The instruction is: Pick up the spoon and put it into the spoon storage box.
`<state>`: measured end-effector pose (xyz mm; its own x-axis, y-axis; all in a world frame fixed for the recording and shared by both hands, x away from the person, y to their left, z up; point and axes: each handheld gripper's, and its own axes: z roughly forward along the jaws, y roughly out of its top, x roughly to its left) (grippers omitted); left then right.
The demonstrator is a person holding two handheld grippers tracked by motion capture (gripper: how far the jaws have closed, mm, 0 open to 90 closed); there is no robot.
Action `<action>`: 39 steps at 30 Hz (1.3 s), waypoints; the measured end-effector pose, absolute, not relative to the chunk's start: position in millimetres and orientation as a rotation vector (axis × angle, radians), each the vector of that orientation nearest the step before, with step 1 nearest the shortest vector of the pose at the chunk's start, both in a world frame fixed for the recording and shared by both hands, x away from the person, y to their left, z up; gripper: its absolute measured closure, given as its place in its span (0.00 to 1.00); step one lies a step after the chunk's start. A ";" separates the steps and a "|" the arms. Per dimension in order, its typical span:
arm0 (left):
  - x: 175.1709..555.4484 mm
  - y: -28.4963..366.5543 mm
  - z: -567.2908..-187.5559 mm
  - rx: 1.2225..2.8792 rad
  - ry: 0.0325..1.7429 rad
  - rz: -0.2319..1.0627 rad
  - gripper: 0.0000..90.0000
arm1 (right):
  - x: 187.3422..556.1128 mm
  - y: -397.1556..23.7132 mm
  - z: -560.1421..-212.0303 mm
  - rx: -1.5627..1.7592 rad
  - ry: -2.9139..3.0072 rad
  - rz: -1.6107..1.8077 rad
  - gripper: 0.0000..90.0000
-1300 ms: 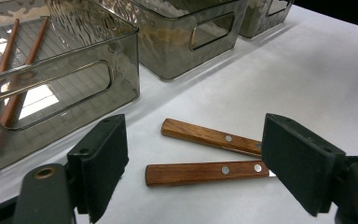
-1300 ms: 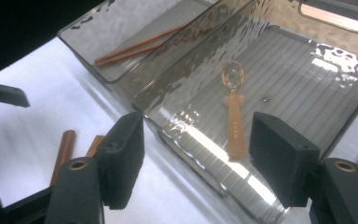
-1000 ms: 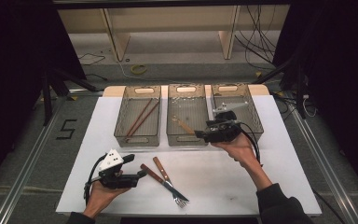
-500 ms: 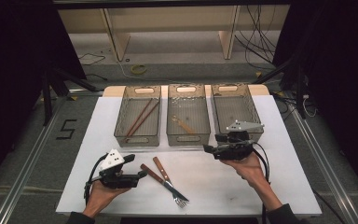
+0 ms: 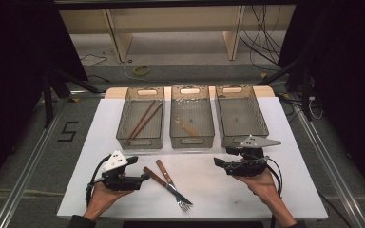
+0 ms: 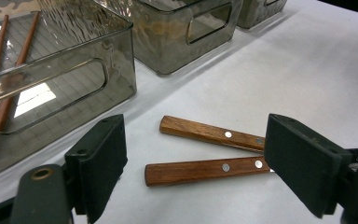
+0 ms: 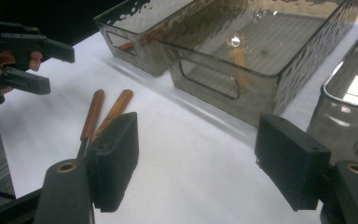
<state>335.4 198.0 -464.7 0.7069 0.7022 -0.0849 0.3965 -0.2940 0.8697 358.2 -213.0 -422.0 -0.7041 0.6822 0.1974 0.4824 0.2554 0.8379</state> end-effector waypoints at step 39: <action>366.1 159.3 -445.3 2.357 0.544 0.378 0.23 | 324.5 -240.2 -438.2 1.123 2.255 1.475 0.34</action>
<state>366.1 159.3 -445.3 0.8705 0.4771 0.1212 0.2794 -0.6816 0.6763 324.5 -240.2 -438.2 -0.6830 0.6985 0.2136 0.4756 0.2032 0.8559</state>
